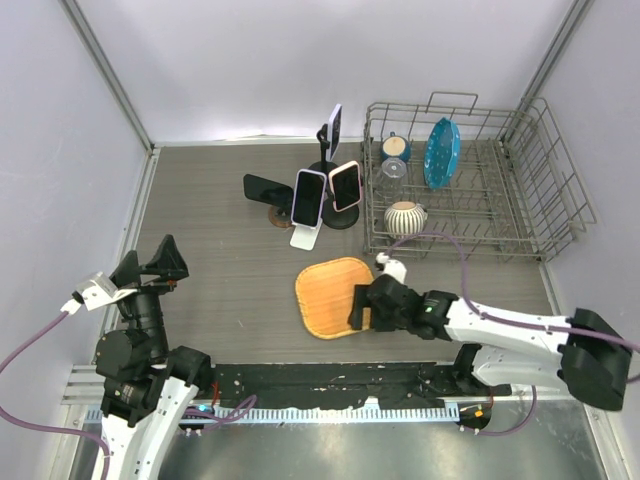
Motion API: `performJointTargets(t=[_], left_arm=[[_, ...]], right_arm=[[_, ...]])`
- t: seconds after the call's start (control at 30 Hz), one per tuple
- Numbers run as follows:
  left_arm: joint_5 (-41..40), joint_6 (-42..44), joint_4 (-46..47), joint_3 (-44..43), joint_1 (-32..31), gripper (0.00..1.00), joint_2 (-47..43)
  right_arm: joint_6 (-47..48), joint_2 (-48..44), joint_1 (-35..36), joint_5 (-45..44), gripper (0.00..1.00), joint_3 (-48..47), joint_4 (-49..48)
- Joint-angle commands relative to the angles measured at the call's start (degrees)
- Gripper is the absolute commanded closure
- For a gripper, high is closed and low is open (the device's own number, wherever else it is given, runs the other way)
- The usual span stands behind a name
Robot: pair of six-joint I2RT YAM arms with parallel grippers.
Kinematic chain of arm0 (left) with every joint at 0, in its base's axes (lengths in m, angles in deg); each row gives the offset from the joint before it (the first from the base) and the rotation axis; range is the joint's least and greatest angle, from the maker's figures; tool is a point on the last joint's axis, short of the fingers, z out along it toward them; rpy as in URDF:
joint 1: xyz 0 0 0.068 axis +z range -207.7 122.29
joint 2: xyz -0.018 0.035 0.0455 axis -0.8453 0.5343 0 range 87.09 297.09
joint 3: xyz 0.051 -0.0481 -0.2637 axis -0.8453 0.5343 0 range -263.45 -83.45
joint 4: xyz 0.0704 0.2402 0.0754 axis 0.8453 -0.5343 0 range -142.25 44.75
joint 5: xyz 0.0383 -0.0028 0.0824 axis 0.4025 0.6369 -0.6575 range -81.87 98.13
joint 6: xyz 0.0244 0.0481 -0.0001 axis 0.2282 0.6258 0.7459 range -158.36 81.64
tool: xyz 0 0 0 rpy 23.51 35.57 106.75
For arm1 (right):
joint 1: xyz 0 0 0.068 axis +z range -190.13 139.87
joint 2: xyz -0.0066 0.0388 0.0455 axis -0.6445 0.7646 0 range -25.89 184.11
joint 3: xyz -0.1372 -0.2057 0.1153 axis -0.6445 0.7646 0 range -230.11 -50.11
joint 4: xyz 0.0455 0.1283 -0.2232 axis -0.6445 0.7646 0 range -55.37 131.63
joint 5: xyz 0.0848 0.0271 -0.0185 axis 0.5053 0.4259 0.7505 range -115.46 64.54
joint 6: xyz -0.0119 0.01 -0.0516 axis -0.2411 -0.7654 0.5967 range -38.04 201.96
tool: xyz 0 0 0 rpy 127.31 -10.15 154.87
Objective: Remove the phone from the phone stand
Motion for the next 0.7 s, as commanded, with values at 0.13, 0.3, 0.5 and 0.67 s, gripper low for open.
performJointTargets(t=[0.13, 0.3, 0.5, 0.67], left_arm=[[0.7, 0.9, 0.6, -1.3, -0.2, 0.00, -3.2], [0.8, 0.9, 0.6, -1.4, -0.2, 0.00, -3.2], [0.8, 0.7, 0.4, -1.6, -0.2, 0.00, -3.2], [0.8, 0.7, 0.2, -1.7, -0.2, 0.00, -3.2]], right_arm=[[-3.7, 9.2, 9.0, -7.3, 0.08, -13.1, 0.4], [-4.3, 9.1, 8.7, -10.1, 0.07, -12.3, 2.7], [-5.2, 15.7, 8.7, -4.7, 0.08, -11.1, -3.1], [1.1, 24.8, 10.3, -2.3, 0.08, -20.3, -7.5]])
